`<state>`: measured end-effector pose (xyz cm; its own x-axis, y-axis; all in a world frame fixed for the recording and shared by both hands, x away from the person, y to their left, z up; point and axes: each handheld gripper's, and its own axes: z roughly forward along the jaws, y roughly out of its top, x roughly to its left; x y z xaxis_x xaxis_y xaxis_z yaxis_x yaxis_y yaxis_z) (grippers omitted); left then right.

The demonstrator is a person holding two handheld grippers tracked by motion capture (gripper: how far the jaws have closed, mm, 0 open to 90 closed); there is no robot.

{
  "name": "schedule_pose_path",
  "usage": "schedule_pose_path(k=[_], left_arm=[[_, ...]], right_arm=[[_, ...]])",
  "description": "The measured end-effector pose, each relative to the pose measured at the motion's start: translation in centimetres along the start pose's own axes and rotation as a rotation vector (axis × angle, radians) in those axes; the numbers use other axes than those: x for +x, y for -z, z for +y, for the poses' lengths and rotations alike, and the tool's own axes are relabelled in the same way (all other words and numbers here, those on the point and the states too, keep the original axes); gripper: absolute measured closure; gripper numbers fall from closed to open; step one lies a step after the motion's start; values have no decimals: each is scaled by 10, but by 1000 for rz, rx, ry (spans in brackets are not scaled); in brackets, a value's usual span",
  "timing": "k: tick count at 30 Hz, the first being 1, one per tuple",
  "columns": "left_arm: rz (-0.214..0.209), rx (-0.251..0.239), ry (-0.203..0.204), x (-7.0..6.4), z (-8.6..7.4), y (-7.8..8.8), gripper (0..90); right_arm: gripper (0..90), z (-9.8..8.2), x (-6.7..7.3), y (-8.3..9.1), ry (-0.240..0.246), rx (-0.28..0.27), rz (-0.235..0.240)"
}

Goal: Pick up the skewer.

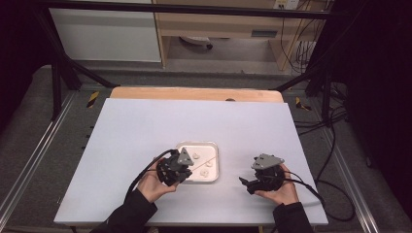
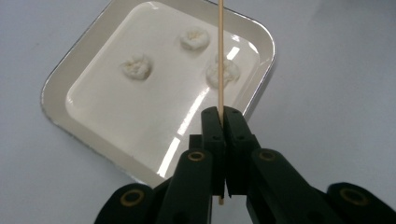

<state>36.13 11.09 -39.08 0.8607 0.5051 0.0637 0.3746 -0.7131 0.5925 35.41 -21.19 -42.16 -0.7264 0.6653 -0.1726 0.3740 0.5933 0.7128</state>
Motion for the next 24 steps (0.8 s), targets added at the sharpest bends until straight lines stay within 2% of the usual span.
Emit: schedule_pose_path(k=[3, 6, 10, 17, 24], left_arm=[[13, -52, 45, 3, -11, 6, 885], [10, -72, 75, 6, -19, 9, 885], [8, -78, 99, 8, -28, 10, 885], [18, -119, 145, 10, -45, 10, 885], [18, -145, 158, 9, -56, 12, 885]], right_arm=[[79, 1, 0, 0, -29, -19, 13], [58, 3, 1, -1, -65, -34, 29], [38, 7, 3, -3, -76, -29, 19], [19, 22, 9, -12, -96, -43, 43], [22, 41, 12, -23, -151, -77, 69]])
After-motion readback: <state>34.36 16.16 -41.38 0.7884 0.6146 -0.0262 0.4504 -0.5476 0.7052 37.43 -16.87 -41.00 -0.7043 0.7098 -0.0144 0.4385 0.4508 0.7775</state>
